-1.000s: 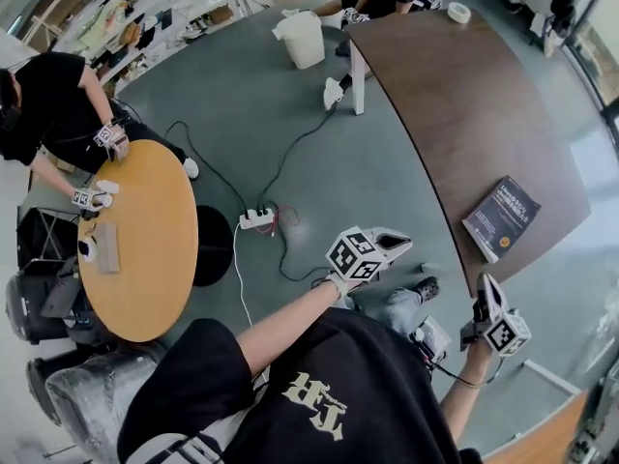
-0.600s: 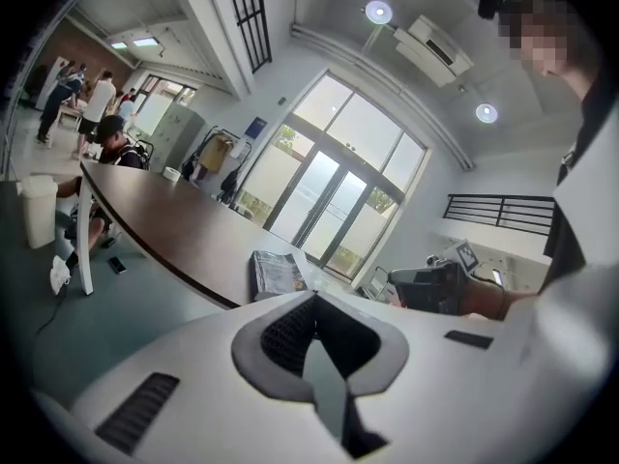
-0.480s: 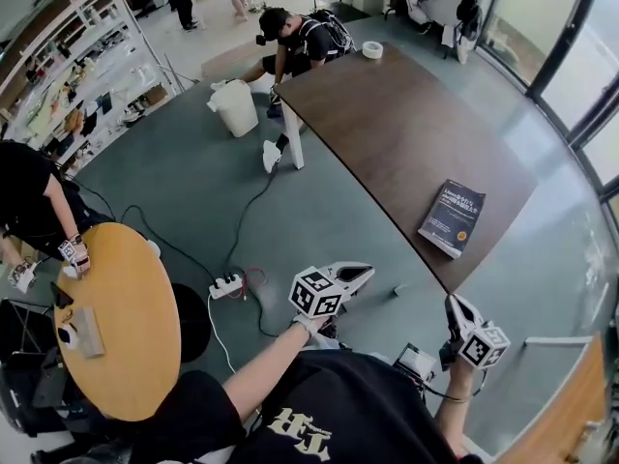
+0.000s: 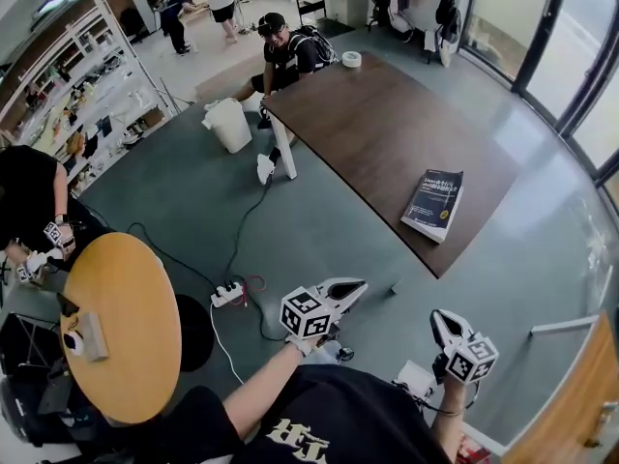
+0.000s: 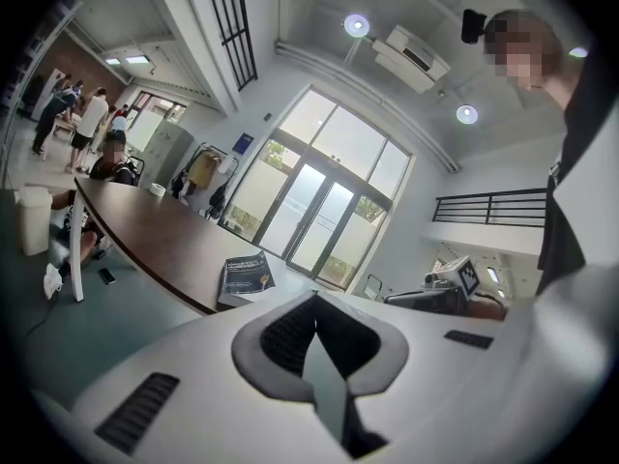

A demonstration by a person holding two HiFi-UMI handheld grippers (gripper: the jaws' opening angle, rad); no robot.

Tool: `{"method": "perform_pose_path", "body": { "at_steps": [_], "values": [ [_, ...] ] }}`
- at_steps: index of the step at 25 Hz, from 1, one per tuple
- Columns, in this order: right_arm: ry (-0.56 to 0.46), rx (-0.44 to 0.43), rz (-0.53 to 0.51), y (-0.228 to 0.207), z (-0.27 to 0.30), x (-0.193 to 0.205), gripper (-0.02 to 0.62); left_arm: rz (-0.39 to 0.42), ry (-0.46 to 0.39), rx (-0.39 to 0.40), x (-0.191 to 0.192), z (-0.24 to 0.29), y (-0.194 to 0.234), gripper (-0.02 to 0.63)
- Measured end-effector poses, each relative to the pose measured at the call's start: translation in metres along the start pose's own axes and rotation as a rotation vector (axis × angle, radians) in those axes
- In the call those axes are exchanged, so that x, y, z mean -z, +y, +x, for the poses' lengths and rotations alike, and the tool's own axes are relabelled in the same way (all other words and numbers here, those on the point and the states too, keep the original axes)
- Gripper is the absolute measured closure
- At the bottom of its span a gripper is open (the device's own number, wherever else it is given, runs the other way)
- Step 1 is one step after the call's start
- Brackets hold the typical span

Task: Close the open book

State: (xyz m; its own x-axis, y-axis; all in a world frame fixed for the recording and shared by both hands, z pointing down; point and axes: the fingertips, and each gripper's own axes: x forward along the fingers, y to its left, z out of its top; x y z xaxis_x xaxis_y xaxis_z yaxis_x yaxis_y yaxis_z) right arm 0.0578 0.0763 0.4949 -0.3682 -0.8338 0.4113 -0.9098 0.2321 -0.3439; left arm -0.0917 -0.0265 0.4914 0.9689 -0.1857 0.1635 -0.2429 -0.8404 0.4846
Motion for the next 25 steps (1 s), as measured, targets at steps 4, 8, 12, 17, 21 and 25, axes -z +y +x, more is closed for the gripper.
{"method": "perform_pose_path", "body": {
  "at_steps": [4,8,12,17,21,25],
  "values": [
    [-0.008,-0.020,-0.014,0.010,-0.032,0.019,0.609,0.021,-0.003,0.012,0.018,-0.002,-0.039,0.598],
    [-0.014,-0.023,-0.026,0.016,-0.061,0.039,0.609,0.048,-0.013,0.012,0.034,-0.008,-0.073,0.598],
    [-0.033,-0.025,-0.044,0.026,-0.084,0.055,0.609,0.065,-0.029,0.005,0.047,-0.019,-0.098,0.598],
    [-0.026,-0.013,-0.061,0.035,-0.112,0.076,0.609,0.081,-0.036,0.011,0.061,-0.025,-0.132,0.598],
    [-0.028,-0.003,-0.055,0.046,-0.132,0.094,0.609,0.089,-0.034,0.022,0.074,-0.031,-0.155,0.598],
    [-0.037,0.006,-0.066,0.059,-0.147,0.104,0.609,0.104,-0.035,0.037,0.082,-0.038,-0.174,0.598]
  ]
}}
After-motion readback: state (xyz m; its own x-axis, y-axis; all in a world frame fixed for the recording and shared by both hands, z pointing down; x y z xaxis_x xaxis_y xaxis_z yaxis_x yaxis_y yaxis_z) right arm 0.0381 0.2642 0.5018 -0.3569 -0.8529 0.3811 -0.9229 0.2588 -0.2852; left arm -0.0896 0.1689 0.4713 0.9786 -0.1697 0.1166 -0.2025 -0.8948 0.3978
